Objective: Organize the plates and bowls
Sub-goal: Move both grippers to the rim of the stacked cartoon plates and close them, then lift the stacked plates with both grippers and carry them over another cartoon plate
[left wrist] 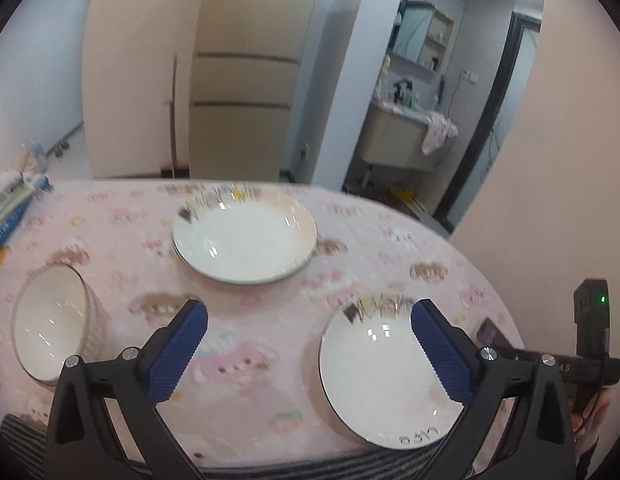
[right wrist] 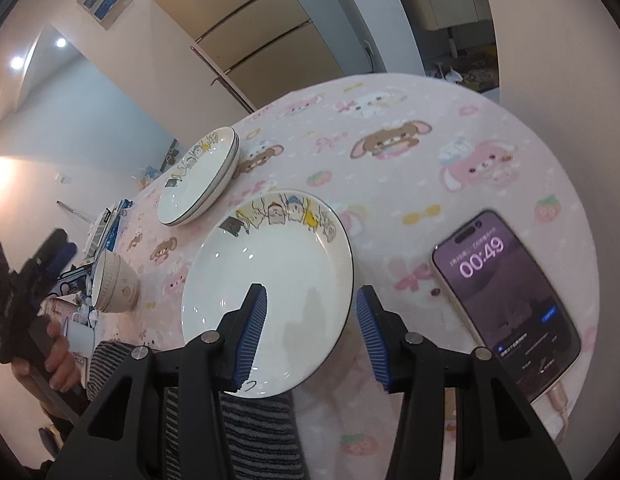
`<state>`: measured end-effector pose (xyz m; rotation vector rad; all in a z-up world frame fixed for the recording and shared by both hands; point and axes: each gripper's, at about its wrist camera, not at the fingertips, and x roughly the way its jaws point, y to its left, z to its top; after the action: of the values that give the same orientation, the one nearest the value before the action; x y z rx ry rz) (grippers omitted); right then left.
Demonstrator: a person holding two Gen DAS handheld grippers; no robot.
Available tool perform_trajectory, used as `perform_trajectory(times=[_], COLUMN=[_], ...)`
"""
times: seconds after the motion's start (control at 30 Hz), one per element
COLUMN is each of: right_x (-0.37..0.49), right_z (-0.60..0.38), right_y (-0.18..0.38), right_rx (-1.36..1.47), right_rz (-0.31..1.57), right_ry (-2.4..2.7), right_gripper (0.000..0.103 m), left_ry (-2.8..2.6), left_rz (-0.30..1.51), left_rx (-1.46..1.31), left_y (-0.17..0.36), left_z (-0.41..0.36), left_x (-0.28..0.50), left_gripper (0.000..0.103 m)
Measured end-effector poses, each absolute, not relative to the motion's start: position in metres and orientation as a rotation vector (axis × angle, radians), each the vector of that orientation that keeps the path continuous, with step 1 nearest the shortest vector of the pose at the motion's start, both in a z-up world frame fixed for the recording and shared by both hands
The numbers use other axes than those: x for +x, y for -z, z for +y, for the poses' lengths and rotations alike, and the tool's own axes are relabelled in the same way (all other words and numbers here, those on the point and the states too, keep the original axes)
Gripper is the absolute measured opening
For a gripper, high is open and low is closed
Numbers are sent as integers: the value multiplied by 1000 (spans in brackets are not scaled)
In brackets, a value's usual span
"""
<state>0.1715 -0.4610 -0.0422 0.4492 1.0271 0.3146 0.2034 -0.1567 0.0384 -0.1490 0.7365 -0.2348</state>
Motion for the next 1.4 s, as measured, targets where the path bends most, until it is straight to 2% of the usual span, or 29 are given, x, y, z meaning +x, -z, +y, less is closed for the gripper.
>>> perform_trajectory(times=[0.3,0.47,0.57,0.6,0.67,0.87,1.03,1.23,1.3,1.37,1.4], right_x=[171,173,174,175,177,177,184,189,191,193,194], right_z=[-467,-468,-464,-462,-457,-454,-457,-453,-453,-453,-453], right_y=[64,67,67,67,69,70,81,90,95,100,103], right_rx=[465,464,455,451,443,420,435,463,476,493,512], right_rz=[1041,1017,991,985,982,952,992,1025,1033,1046,1051], right_ry=[-293,-305,-318,-322,-325,-301,-287,-315,-304,-297,-307], right_gripper=[46,36,30,30,27,24,24,22,22,12,11], left_ry=[287,301,319,329,338,367,385,335,338,351,355], left_rz=[931,930,930,938,956,1003,1008,990,983,978,973], left_rx=[-120,-130,-154,-163,-164,-200,-182,-143,-145,-139,-128], left_y=[27,49,58,62,68,81,83,83,82,82,82], left_z=[-185,-190,-190,-191,-192,-190,-195,-197,-196,-198,-199], left_x=[220,223,226,227,229,229,227,224,224,224,223], left_gripper=[103,95,85,78,71,63,38,32,26,20,19])
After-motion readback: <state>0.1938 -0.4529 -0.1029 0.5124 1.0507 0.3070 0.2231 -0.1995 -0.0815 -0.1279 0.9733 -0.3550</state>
